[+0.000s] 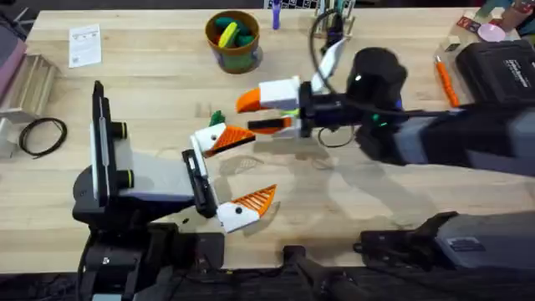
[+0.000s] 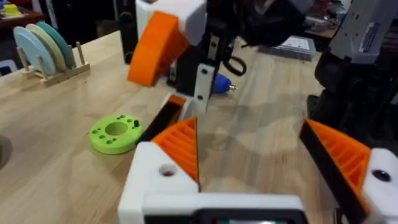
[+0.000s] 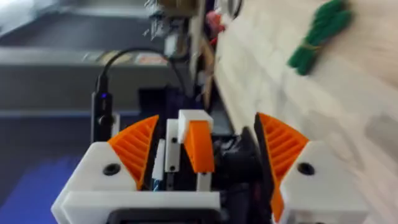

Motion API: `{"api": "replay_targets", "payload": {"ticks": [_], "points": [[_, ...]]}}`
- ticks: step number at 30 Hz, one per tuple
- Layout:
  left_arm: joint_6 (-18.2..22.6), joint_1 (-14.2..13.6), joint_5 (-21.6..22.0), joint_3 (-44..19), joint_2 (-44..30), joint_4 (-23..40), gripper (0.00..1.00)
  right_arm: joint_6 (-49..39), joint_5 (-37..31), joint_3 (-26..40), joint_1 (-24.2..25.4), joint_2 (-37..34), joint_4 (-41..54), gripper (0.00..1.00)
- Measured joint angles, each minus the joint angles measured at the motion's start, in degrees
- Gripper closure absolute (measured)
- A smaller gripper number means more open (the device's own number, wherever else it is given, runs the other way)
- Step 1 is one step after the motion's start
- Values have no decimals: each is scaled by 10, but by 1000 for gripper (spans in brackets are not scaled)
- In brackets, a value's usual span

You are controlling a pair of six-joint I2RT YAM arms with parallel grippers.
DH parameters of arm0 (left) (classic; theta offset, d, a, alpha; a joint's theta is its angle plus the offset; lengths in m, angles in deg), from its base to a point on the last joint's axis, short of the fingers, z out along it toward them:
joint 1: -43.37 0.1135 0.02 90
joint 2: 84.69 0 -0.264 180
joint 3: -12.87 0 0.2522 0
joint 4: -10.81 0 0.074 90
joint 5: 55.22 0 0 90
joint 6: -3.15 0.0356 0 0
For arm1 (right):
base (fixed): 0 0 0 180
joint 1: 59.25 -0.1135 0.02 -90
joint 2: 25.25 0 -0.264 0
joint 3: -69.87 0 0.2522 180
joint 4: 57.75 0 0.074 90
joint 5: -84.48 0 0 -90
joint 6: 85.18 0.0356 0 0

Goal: Pick up the gripper from the table and insert it into the empty holder that is missing its gripper. Then pick up a screw, insert it into the mounting hole, and use the screwdriver to tighten it. Finally, clean up the table by picking up the vegetable and placing it into the bucket.

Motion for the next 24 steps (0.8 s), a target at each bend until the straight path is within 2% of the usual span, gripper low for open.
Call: {"api": "replay_targets", "payload": {"ticks": [5, 12, 18, 24], "points": [[0, 0, 0, 0, 0, 0, 15, -108, -29, 17, 57, 99, 220, 147], [0, 0, 0, 0, 0, 0, 15, -277, -55, 124, 139, 193, 536, 144], [0, 0, 0, 0, 0, 0, 15, -418, -109, 241, 172, 204, 774, 145], [0, 0, 0, 0, 0, 0, 15, -534, -216, 356, 168, 204, 955, 144]]}}
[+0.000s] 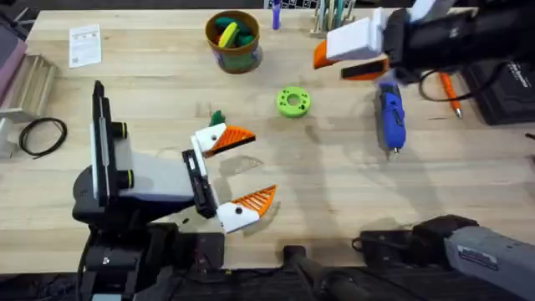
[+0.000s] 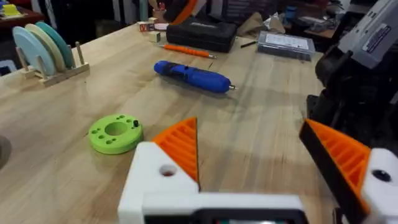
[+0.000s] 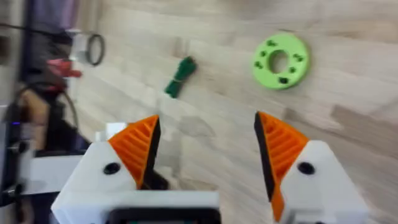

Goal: Pick up the gripper from the table and insert it into the empty holder that is missing its gripper. Then pick up a screw, insert it into the mounting hole, and use the screwdriver to tighten it. Finally, clean up the table by picking up the vegetable and placing it into the bucket.

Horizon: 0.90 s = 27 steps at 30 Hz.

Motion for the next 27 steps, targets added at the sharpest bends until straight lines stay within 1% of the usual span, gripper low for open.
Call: {"api": "replay_targets", "payload": {"ticks": [3, 6, 10, 13, 19, 22, 27], "points": [[0, 0, 0, 0, 0, 0, 15, -38, -69, 52, -11, -2, 69, 145], [0, 0, 0, 0, 0, 0, 15, -59, -128, 94, -32, -13, 113, 145], [0, 0, 0, 0, 0, 0, 15, -82, -205, 144, -72, -57, 156, 144], [0, 0, 0, 0, 0, 0, 15, -95, -258, 167, -109, -98, 174, 144], [0, 0, 0, 0, 0, 0, 15, -110, -357, 174, -177, -166, 182, 143], [0, 0, 0, 0, 0, 0, 16, -114, -382, 174, -192, -194, 185, 143], [0, 0, 0, 0, 0, 0, 16, -116, -401, 174, -194, -231, 187, 154]]}}
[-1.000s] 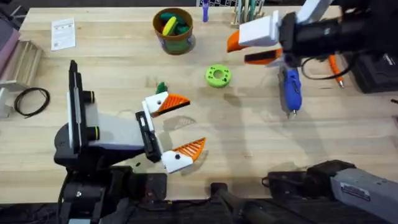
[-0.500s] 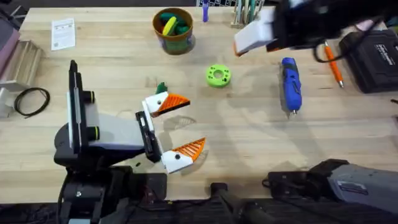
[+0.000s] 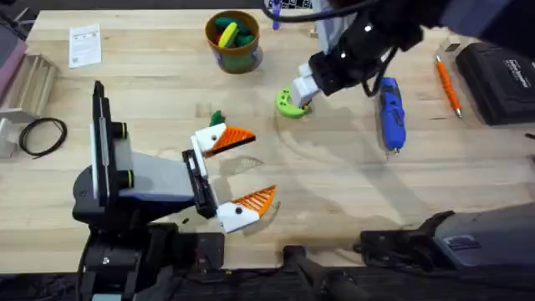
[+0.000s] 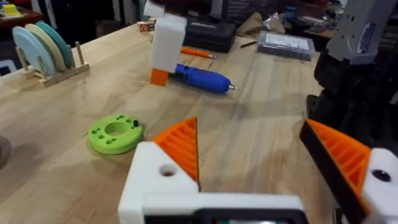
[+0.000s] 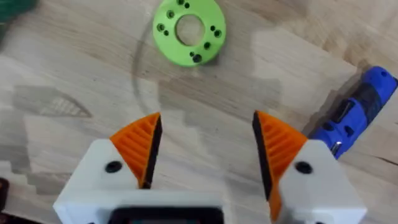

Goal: Pick up the gripper from the table and insert it into the empty holder that is missing its gripper. Then pick up a screw, insert it into the mounting hole, and use the screwdriver to tighten it. Finally, clean up the table by picking up the vegetable and placing it into the bucket.

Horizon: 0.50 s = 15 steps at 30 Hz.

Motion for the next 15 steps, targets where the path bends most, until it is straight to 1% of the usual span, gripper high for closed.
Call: {"api": "replay_targets", "payload": {"ticks": [3, 10, 15], "points": [[0, 0, 0, 0, 0, 0, 15, -1, -6, 0, 0, -17, -2, 169], [0, 0, 0, 0, 0, 0, 15, -2, -8, 0, -11, -58, -21, 170], [0, 0, 0, 0, 0, 0, 15, -1, -8, 0, -12, -72, -37, 171]]}}
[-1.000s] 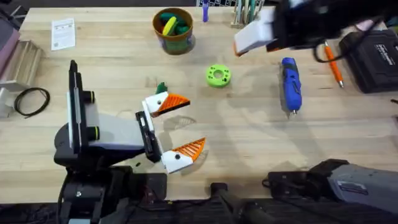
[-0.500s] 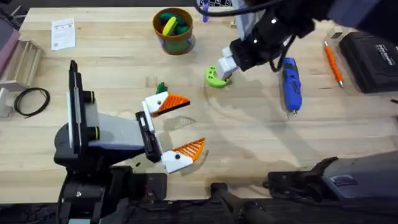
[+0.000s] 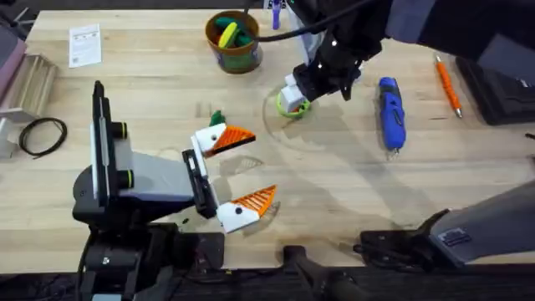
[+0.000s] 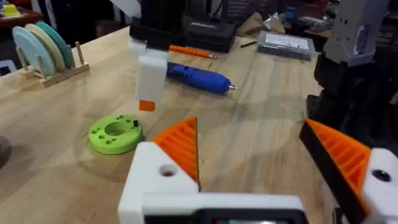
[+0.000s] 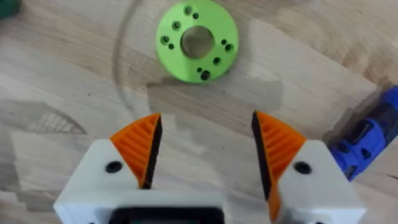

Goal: Pick up the gripper from the table and insert it into the empty holder that is missing its gripper. Then pick up a screw, insert it into the mounting hole, and use the screwdriver to tighten it. Finally, clean up the table by picking up the vegetable and placing it into the bucket.

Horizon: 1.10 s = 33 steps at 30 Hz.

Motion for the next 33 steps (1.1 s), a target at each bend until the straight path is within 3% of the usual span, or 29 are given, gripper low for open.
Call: {"api": "replay_targets", "payload": {"ticks": [21, 25, 33], "points": [[0, 0, 0, 0, 0, 0, 15, 28, 2, 2, 6, -87, -40, 180], [0, 0, 0, 0, 0, 0, 15, 34, 16, 2, 23, -99, -49, 244], [0, 0, 0, 0, 0, 0, 16, 35, 26, 2, 24, -99, -65, 254]]}}
